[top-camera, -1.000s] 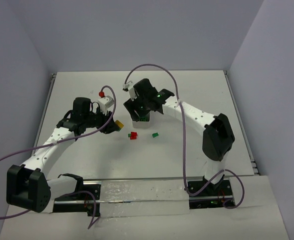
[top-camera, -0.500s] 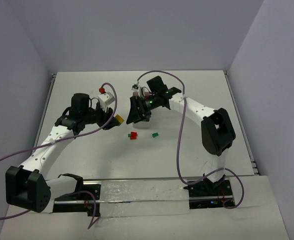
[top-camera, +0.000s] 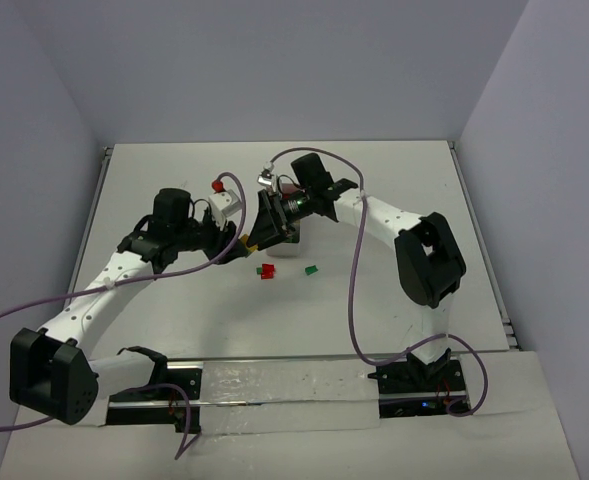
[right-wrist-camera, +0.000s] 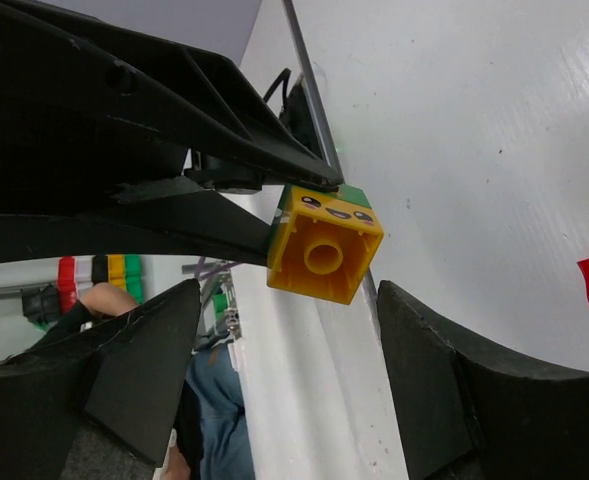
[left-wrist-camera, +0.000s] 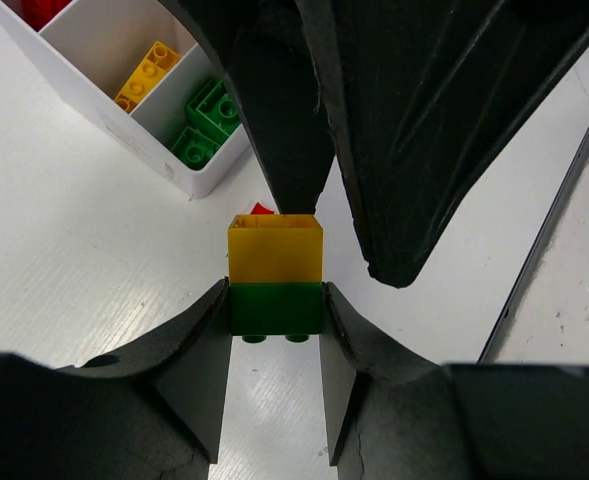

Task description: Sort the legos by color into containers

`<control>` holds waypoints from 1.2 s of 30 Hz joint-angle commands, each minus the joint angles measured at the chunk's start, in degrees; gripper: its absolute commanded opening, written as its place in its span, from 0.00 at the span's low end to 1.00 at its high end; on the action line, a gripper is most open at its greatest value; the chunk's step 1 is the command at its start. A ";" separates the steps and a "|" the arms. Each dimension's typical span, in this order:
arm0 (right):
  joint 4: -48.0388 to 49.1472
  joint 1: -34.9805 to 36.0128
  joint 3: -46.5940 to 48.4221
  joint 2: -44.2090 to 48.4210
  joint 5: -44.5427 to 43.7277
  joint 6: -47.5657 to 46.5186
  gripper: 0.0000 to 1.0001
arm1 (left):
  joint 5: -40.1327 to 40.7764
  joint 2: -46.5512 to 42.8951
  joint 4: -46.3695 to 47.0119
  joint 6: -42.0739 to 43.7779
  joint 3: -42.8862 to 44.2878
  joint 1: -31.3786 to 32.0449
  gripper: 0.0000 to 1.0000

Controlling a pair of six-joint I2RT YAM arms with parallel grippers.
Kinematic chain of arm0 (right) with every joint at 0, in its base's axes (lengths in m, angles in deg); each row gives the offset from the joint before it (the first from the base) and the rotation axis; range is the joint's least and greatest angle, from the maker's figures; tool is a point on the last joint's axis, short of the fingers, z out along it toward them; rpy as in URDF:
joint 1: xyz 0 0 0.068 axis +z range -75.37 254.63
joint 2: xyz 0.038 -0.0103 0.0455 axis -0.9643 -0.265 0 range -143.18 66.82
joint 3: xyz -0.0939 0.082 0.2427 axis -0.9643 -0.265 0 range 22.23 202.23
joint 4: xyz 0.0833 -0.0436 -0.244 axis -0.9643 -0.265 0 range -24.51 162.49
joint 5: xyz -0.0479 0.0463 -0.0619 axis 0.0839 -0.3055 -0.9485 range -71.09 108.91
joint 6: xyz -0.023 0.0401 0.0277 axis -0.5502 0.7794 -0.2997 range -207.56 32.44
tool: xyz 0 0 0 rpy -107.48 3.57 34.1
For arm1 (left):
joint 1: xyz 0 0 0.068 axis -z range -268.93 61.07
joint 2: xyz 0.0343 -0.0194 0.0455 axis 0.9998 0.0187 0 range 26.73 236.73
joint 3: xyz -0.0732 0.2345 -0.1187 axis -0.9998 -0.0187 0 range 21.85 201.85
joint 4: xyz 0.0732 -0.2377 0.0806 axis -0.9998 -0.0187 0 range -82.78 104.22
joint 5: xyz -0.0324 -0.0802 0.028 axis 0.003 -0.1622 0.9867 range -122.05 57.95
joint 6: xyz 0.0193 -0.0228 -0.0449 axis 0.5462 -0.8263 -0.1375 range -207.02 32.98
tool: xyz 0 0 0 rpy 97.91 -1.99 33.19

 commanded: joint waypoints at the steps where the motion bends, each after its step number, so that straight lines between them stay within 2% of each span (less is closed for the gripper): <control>1: 2.52 0.48 1.08 -0.59 1.54 1.37 0.74 | -0.10 0.22 0.78 0.62 3.06 0.73 0.00; 11: -0.12 0.57 2.16 -1.76 -0.42 -0.11 0.52 | 0.25 0.91 0.69 0.24 4.37 2.72 0.00; 13: -0.18 0.57 2.25 -1.69 -0.77 -0.32 0.41 | 0.41 1.08 0.67 0.23 4.63 2.99 0.00; 19: -0.42 -0.64 1.54 -0.73 -1.08 -0.75 0.18 | 2.17 1.05 0.21 1.20 3.51 3.27 0.00; 23: -0.40 -4.05 0.32 0.90 -1.29 -0.90 0.00 | 4.39 -0.30 -0.80 2.08 0.77 3.18 0.00; 29: -0.39 -9.17 -1.31 4.06 -1.28 -1.14 0.00 | 5.68 -1.51 -0.90 2.34 -2.15 3.10 0.00; 32: -3.63 -10.85 -1.26 5.38 -3.23 -5.09 0.00 | 5.88 -1.71 -0.99 2.34 -2.65 2.84 0.00; 36: -13.53 -9.95 2.96 7.57 -22.02 -16.92 0.00 | 5.69 -1.53 -0.61 1.62 -2.82 2.30 0.00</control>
